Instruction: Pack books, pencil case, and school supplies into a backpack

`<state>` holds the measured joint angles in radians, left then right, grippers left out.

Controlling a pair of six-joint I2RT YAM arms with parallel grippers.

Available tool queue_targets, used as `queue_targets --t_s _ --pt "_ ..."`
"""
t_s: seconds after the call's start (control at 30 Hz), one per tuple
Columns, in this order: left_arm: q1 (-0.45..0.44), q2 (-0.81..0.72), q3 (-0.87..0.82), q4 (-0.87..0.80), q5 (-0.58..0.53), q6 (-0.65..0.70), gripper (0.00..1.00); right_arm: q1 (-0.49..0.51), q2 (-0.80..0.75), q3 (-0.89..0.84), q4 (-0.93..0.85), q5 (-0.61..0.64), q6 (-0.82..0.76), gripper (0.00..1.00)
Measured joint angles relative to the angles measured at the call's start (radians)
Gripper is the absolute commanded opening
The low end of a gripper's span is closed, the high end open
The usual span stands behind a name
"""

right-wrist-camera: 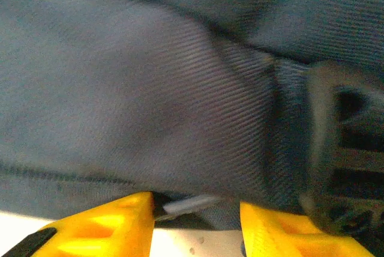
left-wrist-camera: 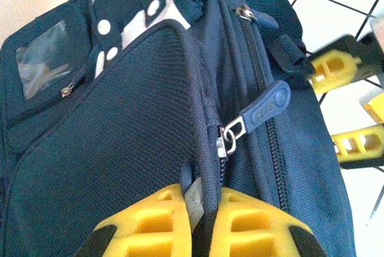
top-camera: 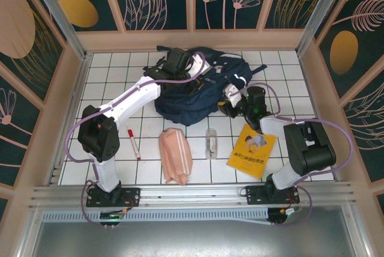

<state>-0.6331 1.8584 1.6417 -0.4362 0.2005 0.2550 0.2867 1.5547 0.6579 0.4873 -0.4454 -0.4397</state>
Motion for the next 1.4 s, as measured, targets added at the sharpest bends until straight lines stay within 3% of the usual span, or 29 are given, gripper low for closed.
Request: queue_targets --t_s 0.13,0.27,0.57,0.97,1.17,1.4 --pt "0.0 0.0 -0.006 0.032 -0.004 -0.011 0.0 -0.029 -0.007 0.06 -0.052 0.014 0.285 0.44" --pt "0.0 0.0 -0.013 0.03 0.002 -0.014 0.0 -0.066 -0.074 -0.071 0.077 -0.033 0.581 0.46" --pt "-0.001 0.0 -0.016 -0.004 0.005 0.006 0.0 -0.146 0.061 -0.198 0.415 -0.201 0.913 0.4" --pt "-0.001 0.009 0.022 -0.055 0.006 0.032 0.0 -0.108 0.174 -0.158 0.512 -0.264 0.958 0.49" --pt "-0.001 0.009 0.022 -0.055 0.009 0.032 0.0 -0.105 0.209 -0.14 0.514 -0.259 0.935 0.48" --pt "-0.001 0.009 0.022 -0.056 0.009 0.031 0.0 -0.075 0.24 -0.106 0.518 -0.259 0.837 0.27"
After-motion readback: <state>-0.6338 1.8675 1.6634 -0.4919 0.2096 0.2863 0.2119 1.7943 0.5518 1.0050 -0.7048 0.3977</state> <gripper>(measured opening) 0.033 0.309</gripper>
